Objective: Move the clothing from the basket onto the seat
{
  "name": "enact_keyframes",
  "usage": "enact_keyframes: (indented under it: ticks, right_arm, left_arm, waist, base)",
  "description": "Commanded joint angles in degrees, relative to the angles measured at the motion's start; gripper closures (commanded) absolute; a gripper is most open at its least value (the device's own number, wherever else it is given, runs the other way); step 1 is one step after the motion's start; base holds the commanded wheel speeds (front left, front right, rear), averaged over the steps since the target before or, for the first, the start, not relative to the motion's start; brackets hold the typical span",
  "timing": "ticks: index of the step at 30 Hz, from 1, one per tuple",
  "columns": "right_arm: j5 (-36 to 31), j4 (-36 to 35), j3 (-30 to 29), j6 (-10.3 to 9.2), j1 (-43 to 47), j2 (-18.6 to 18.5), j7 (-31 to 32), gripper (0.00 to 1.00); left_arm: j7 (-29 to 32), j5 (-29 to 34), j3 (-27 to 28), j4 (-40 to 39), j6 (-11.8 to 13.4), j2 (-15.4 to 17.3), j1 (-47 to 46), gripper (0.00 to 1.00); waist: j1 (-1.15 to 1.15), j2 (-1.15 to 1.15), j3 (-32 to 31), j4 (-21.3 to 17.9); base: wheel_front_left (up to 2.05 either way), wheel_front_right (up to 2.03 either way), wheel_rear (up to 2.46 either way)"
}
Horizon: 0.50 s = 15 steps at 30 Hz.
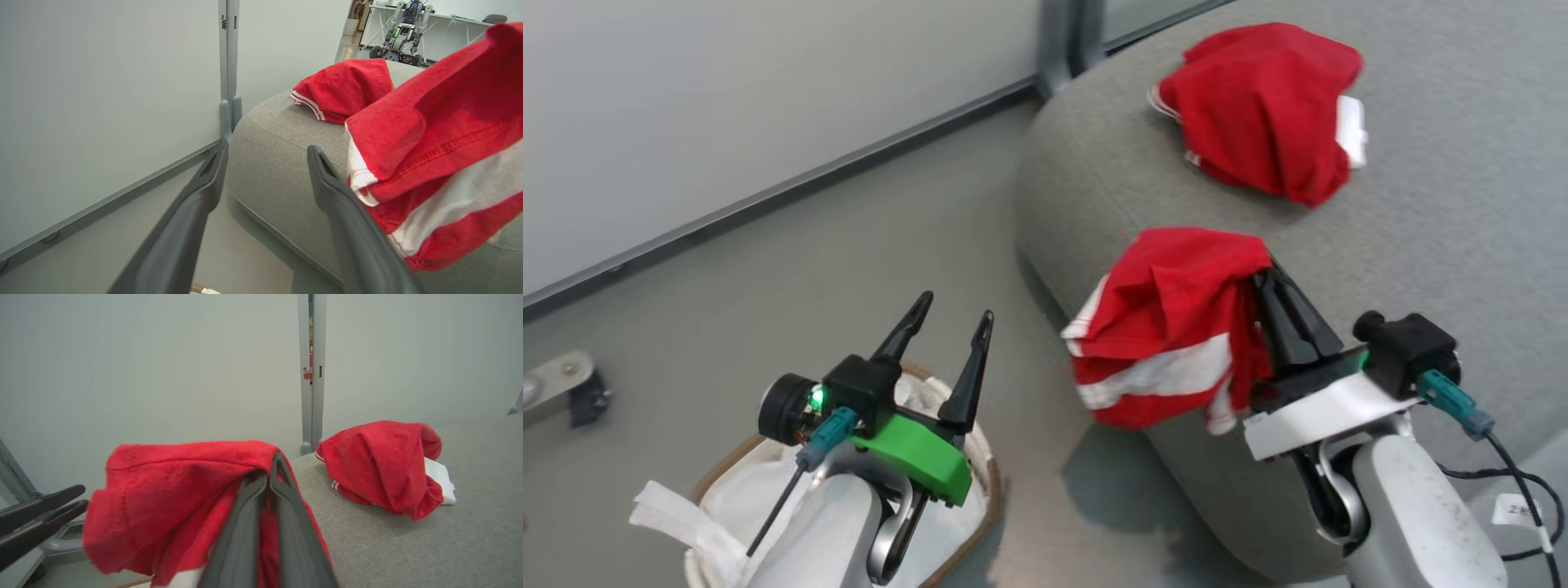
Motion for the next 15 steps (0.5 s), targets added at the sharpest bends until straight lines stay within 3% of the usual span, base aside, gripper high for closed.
enact_keyframes:
  ticks: [1,6,15]
  right_arm:
    - [0.2,-1.0,-1.4,-0.06,1.2,-0.2,0.0,1.0]
    - [0.7,-3.6,-5.2,-0.06,3.6,-0.1,0.0,1.0]
    - [-5.7,-6.3,-8.4,-0.06,1.9,-0.1,0.0,1.0]
  left_arm:
    - [0.0,0.4,-0.8,0.1,-0.2,0.4,0.3,0.0]
    - [0.0,-0.6,-3.8,1.3,-0.2,0.4,-1.9,0.0]
    - [0.0,-2.8,-7.3,2.0,-0.2,1.1,-4.3,0.0]
  waist:
    - [0.0,0.0,1.9,-7.5]
    - [0.0,0.0,2.7,-8.4]
    - [0.0,0.0,4.8,-9.0]
  base:
    - [0.0,0.0,0.0]
    - [0.0,0.0,0.0]
    - [0.05,0.05,0.05]
